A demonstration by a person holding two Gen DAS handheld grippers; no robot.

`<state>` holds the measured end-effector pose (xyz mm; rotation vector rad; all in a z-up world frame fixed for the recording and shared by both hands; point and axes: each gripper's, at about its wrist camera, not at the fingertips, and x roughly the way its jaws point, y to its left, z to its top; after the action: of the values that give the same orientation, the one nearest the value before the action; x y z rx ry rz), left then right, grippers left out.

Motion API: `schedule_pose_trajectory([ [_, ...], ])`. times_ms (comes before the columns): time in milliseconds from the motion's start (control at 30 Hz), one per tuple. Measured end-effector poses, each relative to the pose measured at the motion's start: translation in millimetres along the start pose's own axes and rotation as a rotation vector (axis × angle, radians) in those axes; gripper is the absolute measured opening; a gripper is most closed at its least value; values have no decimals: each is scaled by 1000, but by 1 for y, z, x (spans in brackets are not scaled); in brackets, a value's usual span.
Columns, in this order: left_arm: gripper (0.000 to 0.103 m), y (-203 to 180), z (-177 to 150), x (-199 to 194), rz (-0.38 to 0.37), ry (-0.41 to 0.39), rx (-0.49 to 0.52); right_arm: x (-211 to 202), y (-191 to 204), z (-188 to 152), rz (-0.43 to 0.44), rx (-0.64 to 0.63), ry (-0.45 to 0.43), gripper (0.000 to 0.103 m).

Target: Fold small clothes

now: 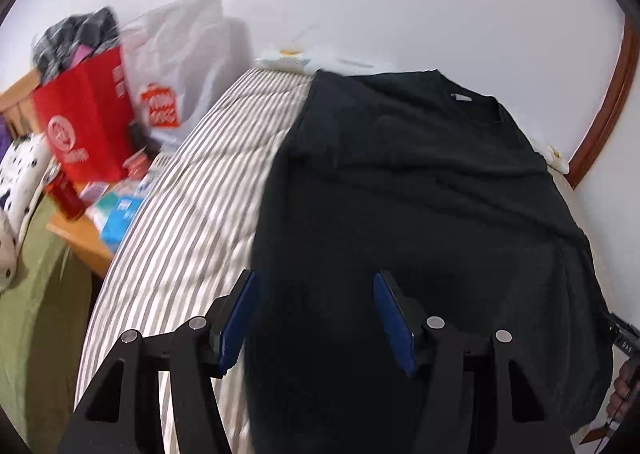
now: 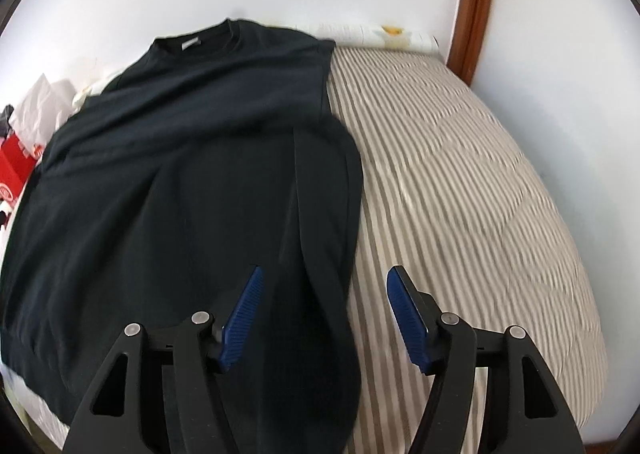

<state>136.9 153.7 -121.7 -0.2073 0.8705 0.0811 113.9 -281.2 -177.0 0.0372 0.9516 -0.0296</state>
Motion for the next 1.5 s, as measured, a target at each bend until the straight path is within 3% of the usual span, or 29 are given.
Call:
schedule_pose_trajectory([
  [300, 57, 25, -60, -12, 11, 53, -9, -18, -11, -57, 24, 51, -18, 64],
  [433, 57, 25, -71, -17, 11, 29, 4, -25, -10, -69, 72, 69, -26, 64],
  [600, 52, 16, -74, -17, 6, 25, 28, -23, 1, -69, 65, 52, -49, 62],
  [667, 47, 11, -74, -16, 12, 22, 45, -20, 6, -64, 60, 48, -58, 57],
  [833, 28, -2, -78, -14, 45, -13, 94, -13, 17, -49, 81, 45, -61, 18],
  [867, 27, -4, -79, -15, 53, -24, 100, -12, 19, -47, 86, 40, -55, 16],
  [967, 21, -6, -81, -15, 53, -42, 111, -13, 22, -48, 77, 26, -64, 15],
  [1100, 21, -4, -81, -15, 36, -45, 99, -14, 25, -50, 51, 3, -80, 15],
  [1267, 21, 4, -81, -16, -14, -37, 86, -13, 20, -50, 74, 32, -69, 17],
  [1500, 21, 4, -85, -19, -18, -17, 96, -19, 15, -59, 104, 29, -57, 18],
])
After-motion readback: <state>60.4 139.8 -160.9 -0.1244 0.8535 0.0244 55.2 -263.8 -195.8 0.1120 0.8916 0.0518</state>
